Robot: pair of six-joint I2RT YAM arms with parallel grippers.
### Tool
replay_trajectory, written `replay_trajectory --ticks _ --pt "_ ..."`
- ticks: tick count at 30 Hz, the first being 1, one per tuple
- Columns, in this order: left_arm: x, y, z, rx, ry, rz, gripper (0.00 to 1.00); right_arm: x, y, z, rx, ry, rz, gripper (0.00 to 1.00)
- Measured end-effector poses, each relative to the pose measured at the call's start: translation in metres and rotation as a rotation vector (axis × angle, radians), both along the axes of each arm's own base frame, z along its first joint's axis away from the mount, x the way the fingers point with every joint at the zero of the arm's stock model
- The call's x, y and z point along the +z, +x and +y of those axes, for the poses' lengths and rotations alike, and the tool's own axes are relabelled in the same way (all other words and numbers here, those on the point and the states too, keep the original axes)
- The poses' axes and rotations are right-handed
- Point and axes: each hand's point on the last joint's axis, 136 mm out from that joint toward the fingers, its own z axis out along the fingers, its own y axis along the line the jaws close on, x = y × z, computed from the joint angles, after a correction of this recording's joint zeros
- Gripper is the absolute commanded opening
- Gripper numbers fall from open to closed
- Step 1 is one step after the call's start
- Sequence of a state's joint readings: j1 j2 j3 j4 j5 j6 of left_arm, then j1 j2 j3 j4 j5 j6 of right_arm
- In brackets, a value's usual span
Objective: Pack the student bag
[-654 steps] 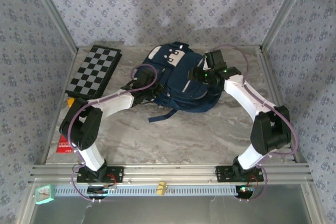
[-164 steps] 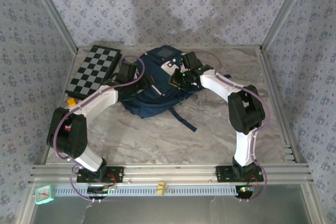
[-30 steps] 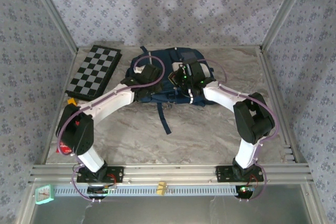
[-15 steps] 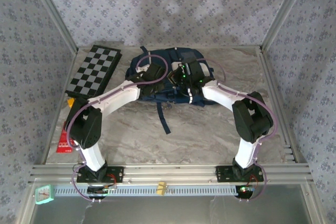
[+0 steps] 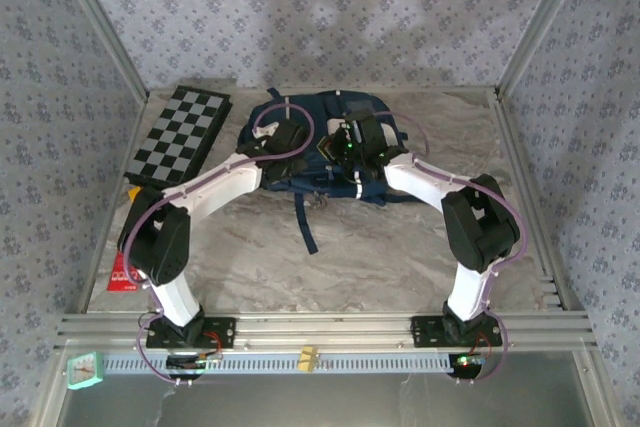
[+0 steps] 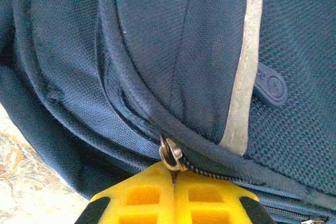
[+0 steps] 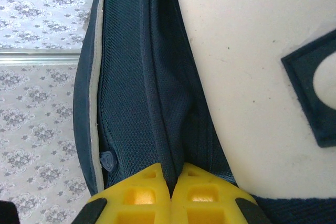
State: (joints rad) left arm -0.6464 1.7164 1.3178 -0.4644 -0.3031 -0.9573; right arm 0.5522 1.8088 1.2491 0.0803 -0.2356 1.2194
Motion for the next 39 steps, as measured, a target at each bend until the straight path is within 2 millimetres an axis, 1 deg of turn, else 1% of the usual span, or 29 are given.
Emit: replay_trajectory --ticks 5,7,12,13,17,19,20,23,26,28,29,32,34,36,39 --pt "0.005 -0.01 0.008 -0.038 0.021 -0.014 0.0 0.0 -0.004 0.002 0.041 0.007 0.003 0.0" --pt "0.005 -0.018 0.014 -0.064 0.046 -0.011 0.0 0.0 -0.004 0.0 0.056 0.002 0.003 0.0" --pt "0.009 -0.034 0.02 -0.156 0.081 -0.018 0.0 0.003 -0.009 -0.011 0.101 -0.018 0.008 0.0" --pt "0.009 -0.037 0.023 -0.163 0.094 -0.017 0.0 0.002 -0.01 -0.015 0.105 -0.028 0.01 0.0" --pt "0.004 -0.046 0.047 -0.177 0.152 0.003 0.0 -0.005 -0.005 -0.04 0.11 -0.079 0.031 0.0" --pt "-0.002 -0.051 0.052 -0.2 0.171 0.018 0.0 -0.004 -0.001 -0.053 0.112 -0.113 0.032 0.0" --pt "-0.004 -0.054 0.052 -0.218 0.172 0.029 0.0 -0.002 0.001 -0.058 0.116 -0.13 0.028 0.0" --pt "-0.009 -0.065 0.041 -0.295 0.171 0.046 0.0 0.005 0.01 -0.071 0.137 -0.162 0.018 0.0" --pt "-0.009 -0.072 0.027 -0.368 0.168 0.045 0.0 0.005 0.014 -0.077 0.16 -0.168 0.018 0.0" --pt "-0.005 -0.073 0.021 -0.399 0.166 0.036 0.11 0.004 0.012 -0.078 0.168 -0.174 0.02 0.0" --pt "-0.002 -0.071 0.02 -0.403 0.163 0.03 0.18 0.004 0.012 -0.077 0.174 -0.178 0.017 0.0" --pt "0.021 -0.058 0.005 -0.402 0.128 -0.011 0.41 0.001 0.009 -0.073 0.186 -0.201 0.013 0.0" --pt "0.038 -0.051 -0.01 -0.399 0.081 -0.049 0.51 0.001 0.008 -0.072 0.186 -0.211 0.01 0.0" --pt "0.049 -0.054 -0.025 -0.404 0.036 -0.071 0.54 0.0 0.008 -0.07 0.185 -0.217 0.008 0.0" --pt "0.05 -0.06 -0.046 -0.42 0.011 -0.067 0.54 0.0 0.007 -0.069 0.183 -0.219 0.007 0.0"
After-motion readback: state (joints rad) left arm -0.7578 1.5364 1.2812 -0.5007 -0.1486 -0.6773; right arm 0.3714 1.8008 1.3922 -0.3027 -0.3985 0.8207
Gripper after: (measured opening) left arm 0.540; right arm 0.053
